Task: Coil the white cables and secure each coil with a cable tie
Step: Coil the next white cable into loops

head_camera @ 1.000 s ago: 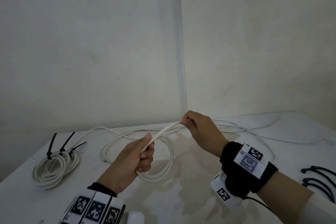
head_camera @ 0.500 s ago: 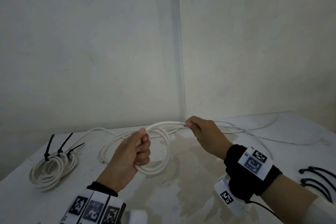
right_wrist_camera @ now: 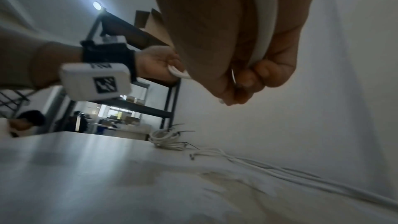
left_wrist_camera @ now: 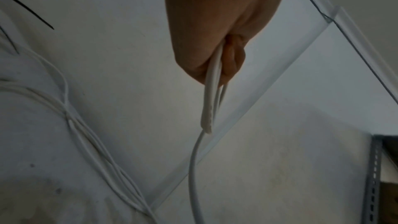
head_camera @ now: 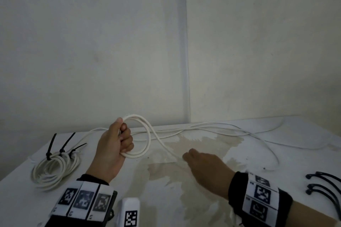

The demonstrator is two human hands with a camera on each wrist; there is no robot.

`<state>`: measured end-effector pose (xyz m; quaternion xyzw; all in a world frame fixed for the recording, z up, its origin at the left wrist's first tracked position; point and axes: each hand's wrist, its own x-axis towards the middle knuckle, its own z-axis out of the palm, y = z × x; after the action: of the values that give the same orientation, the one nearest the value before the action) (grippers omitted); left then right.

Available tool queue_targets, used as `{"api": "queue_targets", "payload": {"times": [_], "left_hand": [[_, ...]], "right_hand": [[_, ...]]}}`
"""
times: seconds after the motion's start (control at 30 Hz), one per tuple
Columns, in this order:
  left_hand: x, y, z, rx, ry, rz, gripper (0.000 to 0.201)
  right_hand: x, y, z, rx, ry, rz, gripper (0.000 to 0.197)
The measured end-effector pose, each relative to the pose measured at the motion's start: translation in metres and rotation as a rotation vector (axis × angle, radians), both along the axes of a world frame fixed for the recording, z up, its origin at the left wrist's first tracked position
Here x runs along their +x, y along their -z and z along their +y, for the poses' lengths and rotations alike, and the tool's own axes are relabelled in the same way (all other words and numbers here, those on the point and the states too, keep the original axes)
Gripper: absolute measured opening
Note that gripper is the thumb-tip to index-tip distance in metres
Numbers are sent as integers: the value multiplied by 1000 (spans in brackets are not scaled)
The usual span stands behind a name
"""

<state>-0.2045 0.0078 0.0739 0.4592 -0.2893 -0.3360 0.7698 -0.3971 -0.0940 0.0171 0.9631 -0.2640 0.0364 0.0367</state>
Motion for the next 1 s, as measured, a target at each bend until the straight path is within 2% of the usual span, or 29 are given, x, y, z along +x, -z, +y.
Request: {"api": "queue_targets", "payload": {"times": [0.03,0.1,0.27,0.37,0.47,0.6,0.67,0.73,0.83,0.9,1.0], "left_hand": [[0,1,-1,9,-7,-20,36],[-2,4,-4,33,-29,-69,36],[-17,14,-13,146,-45,-219,34],[-29,18,-13,231,3,-295,36],[-37,19,-10,290,59,-386,37],[-43,26,-7,367,136,-540,37],[-50,30,-9,446,181,-604,34],[-56,33,-9,544,193,-593,35],[-62,27,-8,617,288,-503,26],[-62,27,-5,705,302,-479,32],[-54,33,1,623,409,-463,41]], "right_hand": [[3,-2,8,-5,-23,30,33],[8,-4,22,-66,-110,-27,27],[20,-9,48,-354,-241,-145,10],[27,-13,49,-434,-336,-172,20],[29,-19,45,-444,-439,-323,38],[29,-31,41,-444,-515,-408,30],[30,-33,35,-426,-502,-409,42],[30,-35,31,-392,-537,-445,51],[26,-39,25,-350,-645,-498,36],[22,-43,19,-369,-655,-477,27],[16,-44,-2,-386,-602,-408,14]]}}
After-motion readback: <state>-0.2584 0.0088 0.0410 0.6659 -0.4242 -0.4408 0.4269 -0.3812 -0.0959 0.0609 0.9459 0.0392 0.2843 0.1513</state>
